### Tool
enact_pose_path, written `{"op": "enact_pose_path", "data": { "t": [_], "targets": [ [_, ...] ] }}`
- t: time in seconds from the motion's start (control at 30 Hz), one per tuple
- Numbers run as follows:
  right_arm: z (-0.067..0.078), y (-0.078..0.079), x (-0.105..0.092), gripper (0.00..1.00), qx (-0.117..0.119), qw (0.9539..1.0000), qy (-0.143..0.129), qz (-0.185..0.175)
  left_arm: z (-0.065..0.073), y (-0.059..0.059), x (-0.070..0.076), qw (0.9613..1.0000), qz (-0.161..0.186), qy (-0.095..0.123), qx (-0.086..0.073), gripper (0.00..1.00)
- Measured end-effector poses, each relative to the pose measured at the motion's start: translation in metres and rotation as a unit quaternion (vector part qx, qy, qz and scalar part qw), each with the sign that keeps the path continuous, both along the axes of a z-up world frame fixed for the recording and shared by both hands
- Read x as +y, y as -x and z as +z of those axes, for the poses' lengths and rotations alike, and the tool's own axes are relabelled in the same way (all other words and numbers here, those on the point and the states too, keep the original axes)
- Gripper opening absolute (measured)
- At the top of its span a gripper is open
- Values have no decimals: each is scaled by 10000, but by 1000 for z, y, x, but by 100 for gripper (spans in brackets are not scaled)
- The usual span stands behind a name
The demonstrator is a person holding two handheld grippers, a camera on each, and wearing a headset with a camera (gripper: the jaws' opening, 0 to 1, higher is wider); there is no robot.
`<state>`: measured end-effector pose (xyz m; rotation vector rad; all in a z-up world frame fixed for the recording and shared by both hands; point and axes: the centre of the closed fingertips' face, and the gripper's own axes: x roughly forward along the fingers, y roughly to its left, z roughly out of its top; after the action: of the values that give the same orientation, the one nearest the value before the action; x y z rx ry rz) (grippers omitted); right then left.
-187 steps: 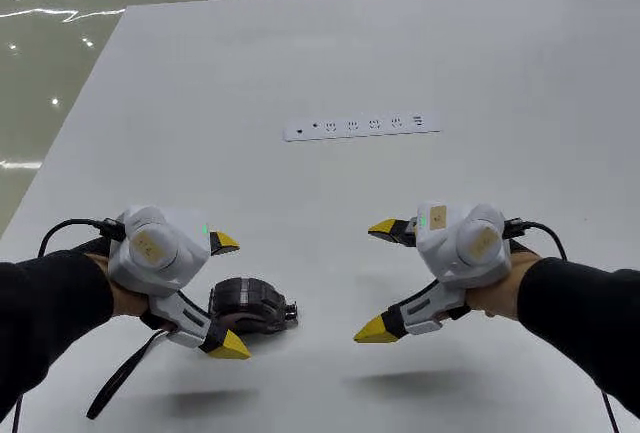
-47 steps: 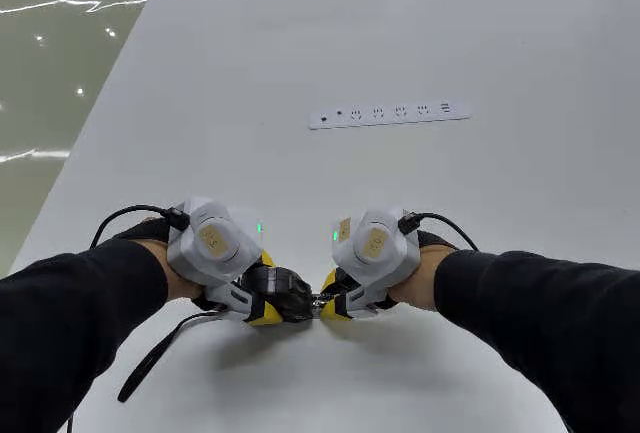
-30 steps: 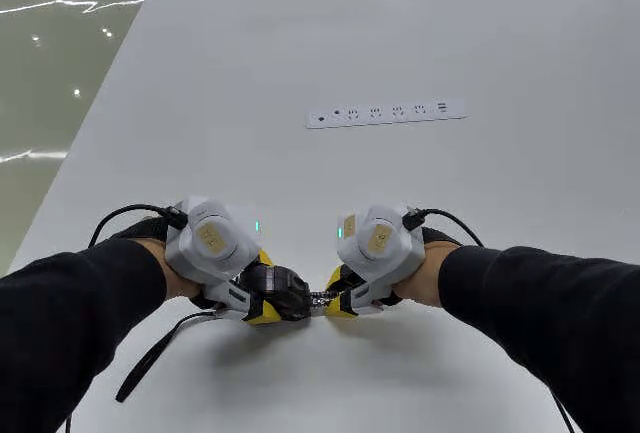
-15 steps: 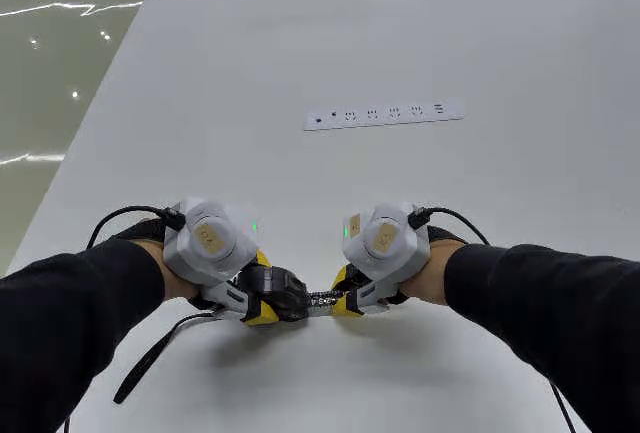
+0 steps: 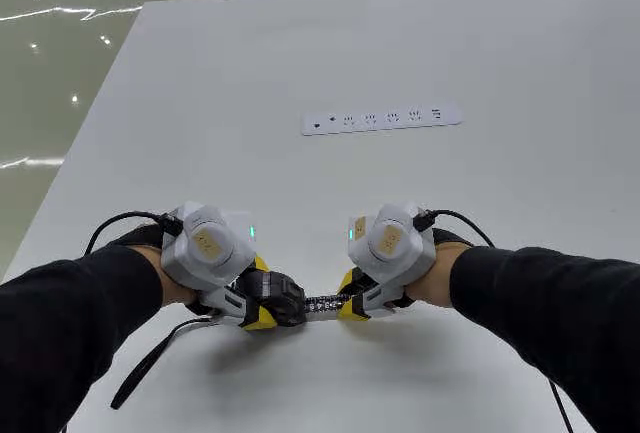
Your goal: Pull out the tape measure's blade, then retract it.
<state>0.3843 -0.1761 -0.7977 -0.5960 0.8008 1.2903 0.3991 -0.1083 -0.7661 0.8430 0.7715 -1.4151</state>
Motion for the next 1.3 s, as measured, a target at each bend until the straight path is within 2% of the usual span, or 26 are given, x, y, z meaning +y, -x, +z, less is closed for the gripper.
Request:
{"op": "enact_pose_path", "data": {
  "t": [1.3],
  "targets": [
    [1, 3, -21, 9, 122, 9998, 132, -53, 0, 1, 0, 10000, -29, 4, 27, 30]
  ]
}}
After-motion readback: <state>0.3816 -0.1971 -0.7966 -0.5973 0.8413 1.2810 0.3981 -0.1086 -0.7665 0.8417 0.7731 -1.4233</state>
